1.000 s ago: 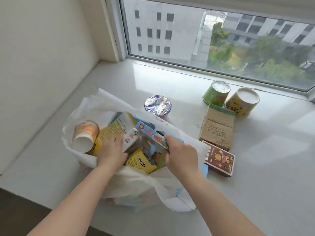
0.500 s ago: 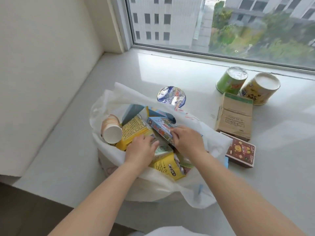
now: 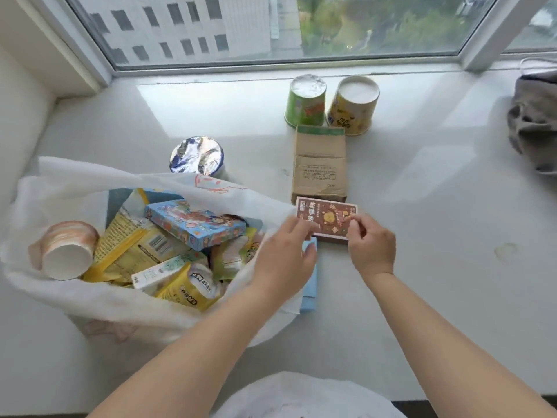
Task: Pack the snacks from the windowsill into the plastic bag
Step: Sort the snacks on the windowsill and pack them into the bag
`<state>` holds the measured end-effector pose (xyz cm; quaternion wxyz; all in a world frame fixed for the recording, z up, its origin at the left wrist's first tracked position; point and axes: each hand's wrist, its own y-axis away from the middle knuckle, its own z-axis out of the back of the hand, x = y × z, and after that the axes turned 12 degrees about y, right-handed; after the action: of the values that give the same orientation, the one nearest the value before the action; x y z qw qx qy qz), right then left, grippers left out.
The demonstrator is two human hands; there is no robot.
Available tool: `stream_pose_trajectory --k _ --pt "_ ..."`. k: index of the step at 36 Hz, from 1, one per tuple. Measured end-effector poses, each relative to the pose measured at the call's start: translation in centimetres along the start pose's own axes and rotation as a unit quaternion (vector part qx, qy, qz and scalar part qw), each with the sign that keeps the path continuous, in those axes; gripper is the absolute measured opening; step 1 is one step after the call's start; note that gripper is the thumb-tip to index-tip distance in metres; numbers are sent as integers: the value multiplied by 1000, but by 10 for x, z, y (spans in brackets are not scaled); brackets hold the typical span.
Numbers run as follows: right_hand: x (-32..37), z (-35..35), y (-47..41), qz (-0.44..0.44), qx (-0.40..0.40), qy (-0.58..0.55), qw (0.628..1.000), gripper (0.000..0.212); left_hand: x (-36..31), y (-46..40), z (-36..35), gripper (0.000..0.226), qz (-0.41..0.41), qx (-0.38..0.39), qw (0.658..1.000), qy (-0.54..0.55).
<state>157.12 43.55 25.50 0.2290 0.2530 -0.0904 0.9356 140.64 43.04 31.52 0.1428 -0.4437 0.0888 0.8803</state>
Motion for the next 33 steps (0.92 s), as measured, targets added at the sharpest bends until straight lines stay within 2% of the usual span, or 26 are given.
stream_pose_trajectory --k 3,5,6,8,10,12,14,17,21,28,33 --pt "-22 -1 -10 -3 70 46 996 40 -4 8 -54 39 64 138 988 0" --pt "-35 -7 -19 14 153 91 984 30 4 9 -82 47 127 189 974 -14" --pt "-41 -11 -24 23 200 113 973 27 10 7 -92 51 169 192 967 -12" --pt "-52 -18 -32 41 276 154 948 35 26 2 -104 59 251 171 953 -25" --pt "-59 -23 -39 63 307 199 929 45 41 -6 -109 62 304 136 940 -72" --pt "-62 -27 -47 92 303 244 917 51 52 -11 -112 63 328 107 933 -105" --pt "-62 -32 -57 121 289 276 909 54 58 -15 -115 78 363 105 920 -108" --pt "-57 -41 -73 135 290 289 903 60 65 -21 -119 97 423 92 895 -111" --pt "-48 -57 -94 174 306 298 887 77 73 -22 -126 109 445 68 877 -167" --pt "-54 -75 -102 186 328 319 869 109 83 -22 -138 115 469 84 848 -231" --pt "-77 -67 -90 140 313 315 885 115 84 -28 -143 117 484 84 835 -248"
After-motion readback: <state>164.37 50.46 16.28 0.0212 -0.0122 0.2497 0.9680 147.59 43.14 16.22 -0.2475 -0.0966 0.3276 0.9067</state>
